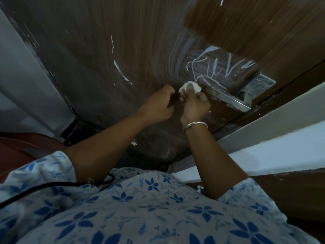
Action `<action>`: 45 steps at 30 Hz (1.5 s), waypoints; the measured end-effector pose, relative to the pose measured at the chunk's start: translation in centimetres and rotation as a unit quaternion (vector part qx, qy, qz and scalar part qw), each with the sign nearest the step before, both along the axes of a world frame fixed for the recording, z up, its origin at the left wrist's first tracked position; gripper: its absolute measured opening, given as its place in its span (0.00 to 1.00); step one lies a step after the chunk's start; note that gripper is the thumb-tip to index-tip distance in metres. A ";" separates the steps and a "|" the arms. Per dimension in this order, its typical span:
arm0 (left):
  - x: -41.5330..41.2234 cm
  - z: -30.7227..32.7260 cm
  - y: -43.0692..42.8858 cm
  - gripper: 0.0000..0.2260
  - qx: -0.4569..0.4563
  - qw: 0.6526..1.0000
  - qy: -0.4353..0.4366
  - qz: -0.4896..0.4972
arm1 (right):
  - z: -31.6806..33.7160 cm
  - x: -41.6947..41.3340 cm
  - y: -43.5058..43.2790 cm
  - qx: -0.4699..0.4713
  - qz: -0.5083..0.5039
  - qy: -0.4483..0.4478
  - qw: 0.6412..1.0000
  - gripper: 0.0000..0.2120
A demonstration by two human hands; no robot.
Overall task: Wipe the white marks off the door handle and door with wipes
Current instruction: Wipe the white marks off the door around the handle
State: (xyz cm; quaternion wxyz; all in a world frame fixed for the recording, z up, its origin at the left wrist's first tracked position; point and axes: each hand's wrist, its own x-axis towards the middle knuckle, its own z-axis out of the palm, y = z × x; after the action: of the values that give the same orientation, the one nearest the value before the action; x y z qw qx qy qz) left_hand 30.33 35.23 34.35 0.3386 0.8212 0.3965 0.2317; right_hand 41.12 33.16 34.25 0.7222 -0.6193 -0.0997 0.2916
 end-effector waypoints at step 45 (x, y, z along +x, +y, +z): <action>-2.7 -1.2 2.0 0.21 -0.054 0.993 -0.046 0.095 | -2.4 -1.6 1.3 -0.225 0.116 -0.479 0.841 0.12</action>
State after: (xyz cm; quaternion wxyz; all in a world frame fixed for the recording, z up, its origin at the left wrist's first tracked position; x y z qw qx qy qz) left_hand 27.68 37.21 33.19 0.3768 0.7489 0.4688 0.2782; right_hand 39.53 34.51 31.88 0.3868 -0.8109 -0.4356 0.0548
